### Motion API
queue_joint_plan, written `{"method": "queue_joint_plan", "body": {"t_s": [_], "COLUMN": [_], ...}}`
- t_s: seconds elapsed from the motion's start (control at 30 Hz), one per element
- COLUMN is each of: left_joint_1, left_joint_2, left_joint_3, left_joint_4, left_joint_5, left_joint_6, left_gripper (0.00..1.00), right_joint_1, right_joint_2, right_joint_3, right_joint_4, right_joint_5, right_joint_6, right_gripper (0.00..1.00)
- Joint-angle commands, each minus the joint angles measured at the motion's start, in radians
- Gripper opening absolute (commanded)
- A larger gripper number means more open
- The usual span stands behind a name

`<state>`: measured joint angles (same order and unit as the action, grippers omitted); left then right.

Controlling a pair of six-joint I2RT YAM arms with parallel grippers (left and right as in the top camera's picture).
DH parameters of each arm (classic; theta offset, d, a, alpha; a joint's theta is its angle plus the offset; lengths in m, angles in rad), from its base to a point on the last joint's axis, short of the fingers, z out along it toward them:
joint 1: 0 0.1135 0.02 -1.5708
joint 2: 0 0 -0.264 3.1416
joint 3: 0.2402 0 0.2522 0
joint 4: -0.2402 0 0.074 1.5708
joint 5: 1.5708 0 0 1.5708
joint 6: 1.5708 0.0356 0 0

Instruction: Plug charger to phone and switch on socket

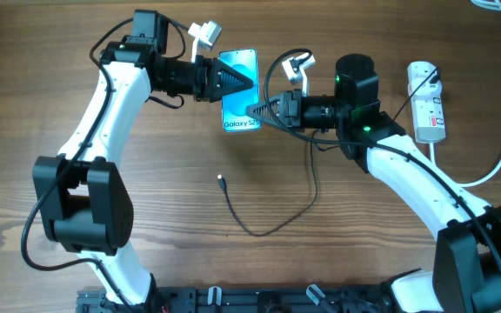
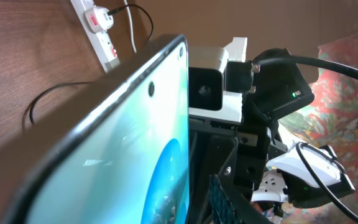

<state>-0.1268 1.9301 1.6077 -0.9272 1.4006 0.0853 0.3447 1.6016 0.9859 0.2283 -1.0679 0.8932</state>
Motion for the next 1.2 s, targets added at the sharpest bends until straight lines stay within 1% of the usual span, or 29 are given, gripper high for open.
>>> {"method": "queue_joint_plan", "body": {"t_s": [0.0,0.1,0.17,0.2,0.3,0.37,0.4,0.43,0.5,0.53,0.57,0.6,0.67,0.73,0.87,0.9,0.97,1.0,1.03,1.07,1.13,1.17], "left_joint_1": [-0.011,-0.011,-0.011,-0.011,-0.011,-0.011,-0.011,-0.011,-0.011,-0.011,-0.011,-0.011,-0.012,-0.013,-0.013,-0.013,-0.013,-0.013,-0.013,-0.013,-0.013,-0.013], "left_joint_2": [-0.041,-0.041,-0.041,-0.041,-0.041,-0.041,-0.041,-0.041,-0.040,-0.040,-0.040,-0.040,-0.040,-0.040,-0.040,-0.039,-0.039,-0.039,-0.039,-0.039,-0.037,-0.037], "left_joint_3": [0.023,0.023,0.023,0.023,0.023,0.023,0.023,0.023,0.023,0.023,0.023,0.023,0.023,0.023,0.023,0.023,0.023,0.023,0.023,0.023,0.016,0.010], "left_joint_4": [-0.008,-0.008,-0.008,-0.008,-0.008,-0.008,-0.008,-0.008,-0.008,-0.008,-0.008,-0.009,-0.016,-0.032,-0.083,-0.107,-0.126,-0.129,-0.134,-0.141,-0.143,-0.142], "left_joint_5": [0.091,0.090,0.090,0.091,0.090,0.090,0.090,0.090,0.074,0.045,0.018,-0.002,-0.046,-0.124,-0.360,-0.464,-0.610,-0.676,-0.747,-0.839,-0.962,-1.027], "left_joint_6": [0.015,0.015,0.015,0.015,0.015,0.016,0.016,0.016,0.016,0.016,0.015,0.015,0.015,0.015,0.011,-0.005,-0.068,-0.101,-0.134,-0.175,-0.211,-0.237], "left_gripper": [0.39,0.39,0.36,0.29,0.14,0.05,0.04,0.04,0.04,0.04,0.04,0.04,0.04,0.04,0.04,0.04,0.04,0.04,0.04,0.04,0.04,0.04], "right_joint_1": [-0.007,-0.007,-0.007,-0.007,-0.007,-0.007,-0.007,-0.007,-0.007,-0.008,-0.008,-0.009,-0.016,-0.033,-0.067,-0.071,-0.071,-0.070,-0.066,-0.053,-0.019,0.018], "right_joint_2": [0.029,0.029,0.029,0.029,0.029,0.029,0.029,0.029,0.029,0.029,0.029,0.029,0.029,0.029,0.029,0.029,0.029,0.029,0.029,0.029,0.029,0.029], "right_joint_3": [-0.013,-0.013,-0.013,-0.013,-0.013,-0.013,-0.013,-0.013,-0.013,-0.013,-0.013,-0.013,-0.013,-0.013,-0.013,-0.013,-0.013,-0.013,-0.013,-0.013,-0.013,-0.013], "right_joint_4": [0.011,0.018,0.018,0.018,-0.006,-0.012,-0.013,-0.012,-0.011,-0.010,-0.007,-0.006,-0.008,-0.014,-0.060,-0.102,-0.192,-0.241,-0.296,-0.375,-0.465,-0.508], "right_joint_5": [0.145,0.152,0.152,0.151,0.144,0.121,0.108,0.098,0.071,0.055,0.043,0.035,0.030,0.026,0.015,0.016,0.019,0.025,0.047,0.112,0.212,0.265], "right_joint_6": [0.053,0.052,0.051,0.049,0.047,0.022,0.022,0.022,0.021,0.019,0.003,-0.015,-0.058,-0.110,-0.159,-0.204,-0.291,-0.322,-0.349,-0.360,-0.366,-0.388], "right_gripper": [0.04,0.04,0.04,0.04,0.06,0.12,0.15,0.20,0.34,0.48,0.56,0.61,0.75,0.84,0.92,0.95,0.98,0.99,0.99,0.96,0.85,0.78]}}
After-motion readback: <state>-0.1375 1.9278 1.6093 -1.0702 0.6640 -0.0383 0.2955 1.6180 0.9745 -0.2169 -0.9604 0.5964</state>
